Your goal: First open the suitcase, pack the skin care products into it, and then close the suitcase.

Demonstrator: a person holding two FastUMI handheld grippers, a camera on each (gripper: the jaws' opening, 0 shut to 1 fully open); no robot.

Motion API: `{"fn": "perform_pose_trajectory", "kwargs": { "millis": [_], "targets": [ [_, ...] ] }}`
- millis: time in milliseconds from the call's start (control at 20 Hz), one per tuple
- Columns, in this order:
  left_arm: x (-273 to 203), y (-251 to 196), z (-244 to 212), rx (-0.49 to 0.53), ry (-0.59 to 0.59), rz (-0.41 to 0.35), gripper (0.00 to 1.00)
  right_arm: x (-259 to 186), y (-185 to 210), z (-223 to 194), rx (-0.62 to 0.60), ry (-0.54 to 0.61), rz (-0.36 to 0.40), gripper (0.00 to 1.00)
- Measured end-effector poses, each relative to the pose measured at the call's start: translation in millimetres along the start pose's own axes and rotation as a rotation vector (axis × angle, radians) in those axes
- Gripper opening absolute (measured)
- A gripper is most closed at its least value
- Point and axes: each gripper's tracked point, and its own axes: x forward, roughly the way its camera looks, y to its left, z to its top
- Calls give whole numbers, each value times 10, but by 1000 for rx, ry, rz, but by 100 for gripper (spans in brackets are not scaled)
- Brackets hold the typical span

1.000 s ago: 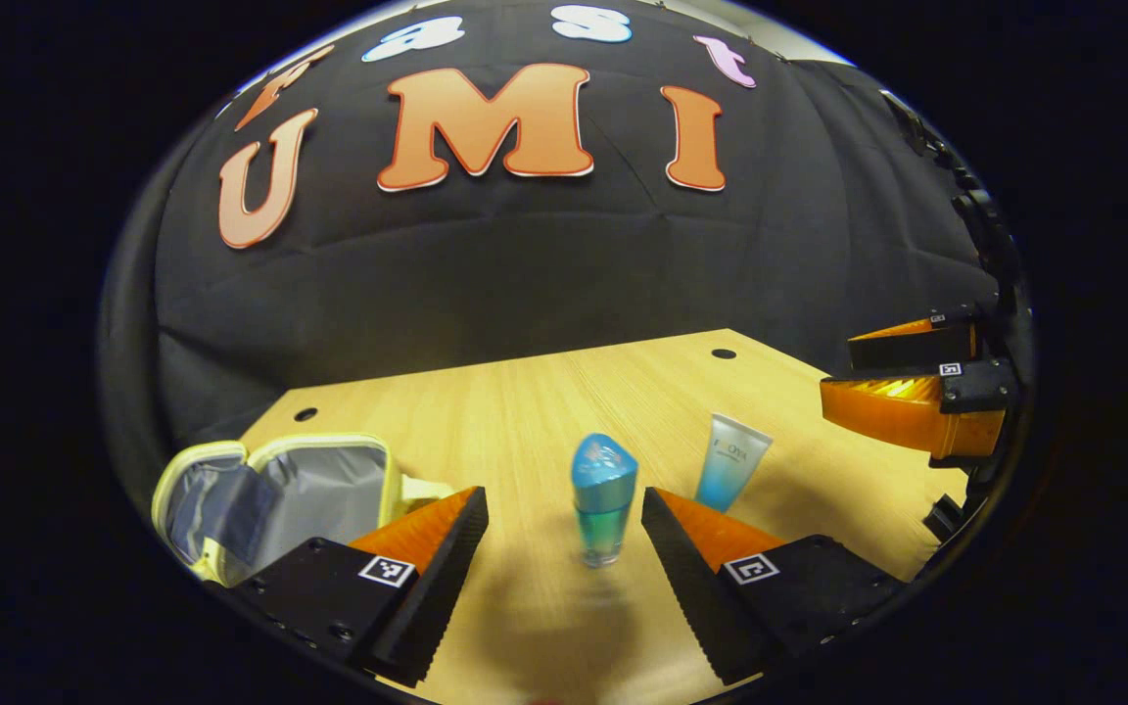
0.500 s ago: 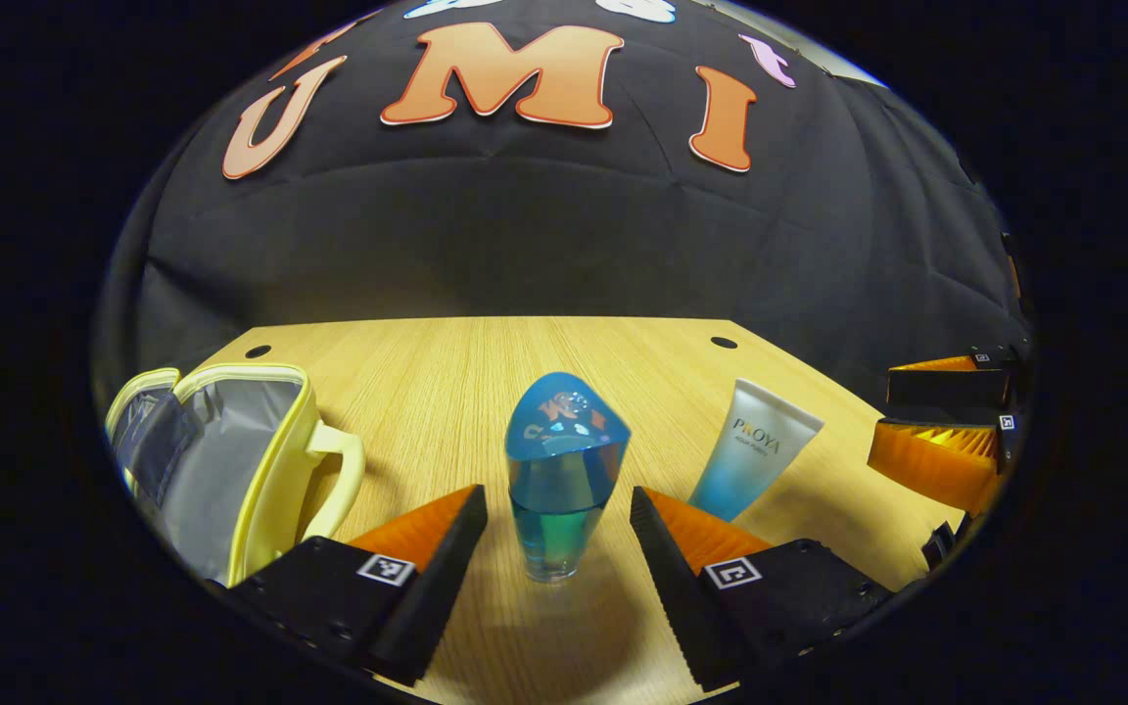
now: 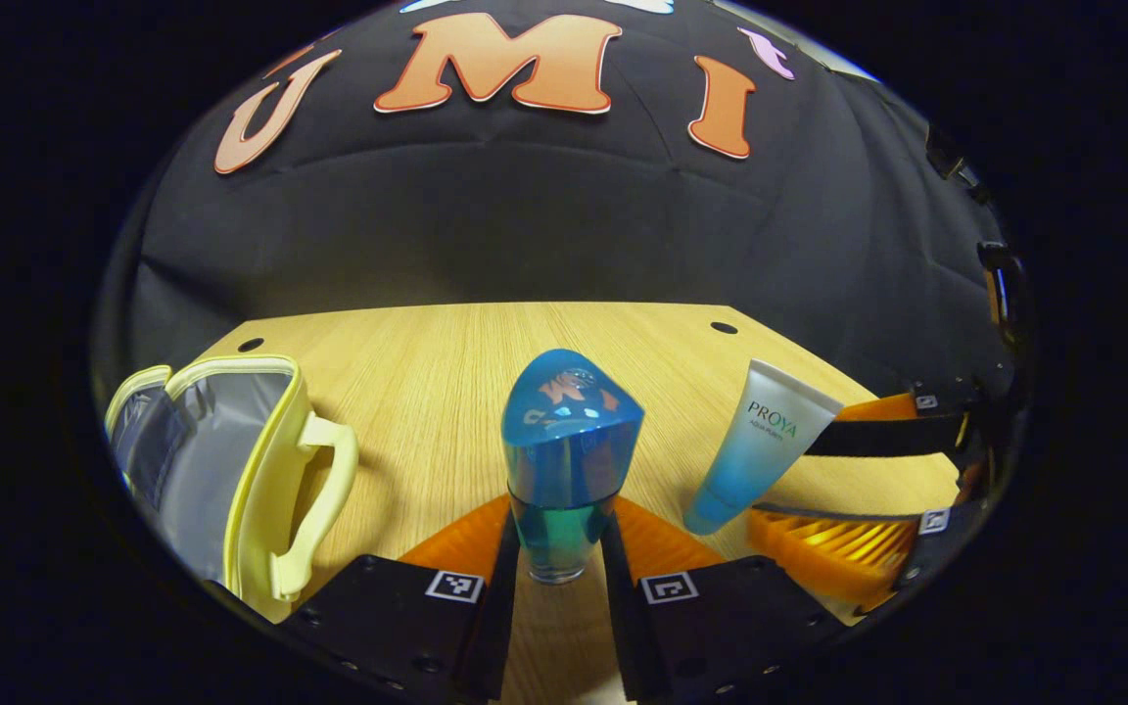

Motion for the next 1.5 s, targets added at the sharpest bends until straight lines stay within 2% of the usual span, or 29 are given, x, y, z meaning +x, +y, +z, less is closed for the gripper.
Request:
{"fn": "perform_pose_trajectory", "kwargs": {
  "millis": [150,250,350,450,500,600,800,850,900,1100,1500],
  "targets": [
    [-139,88,115,20,-16,25,43,148,2,-36,23,21,11,91],
    [-252,179,210,21,-26,41,43,230,6,-32,65,29,19,80],
    [-356,302,319,8,-29,65,43,286,4,-88,63,55,18,61],
    [-486,470,441,-26,-38,96,43,313,-40,13,79,46,4,51],
    [-549,553,520,-43,-45,110,43,296,7,1,96,62,19,37],
    [-705,735,679,-64,-63,142,43,264,65,21,112,83,31,36],
    [-1027,1095,961,-61,-101,201,44,96,237,338,123,54,61,34],
    [-1114,1192,1002,-60,-107,217,44,48,283,450,126,40,65,29],
    [-1204,1294,1034,-62,-109,230,46,3,336,568,129,26,67,34],
    [-1582,1693,1125,-52,-110,276,42,-246,508,998,128,-36,73,34],
    [-2017,2416,1241,-32,-99,317,43,-437,913,1585,125,-121,75,34]
  ]
}}
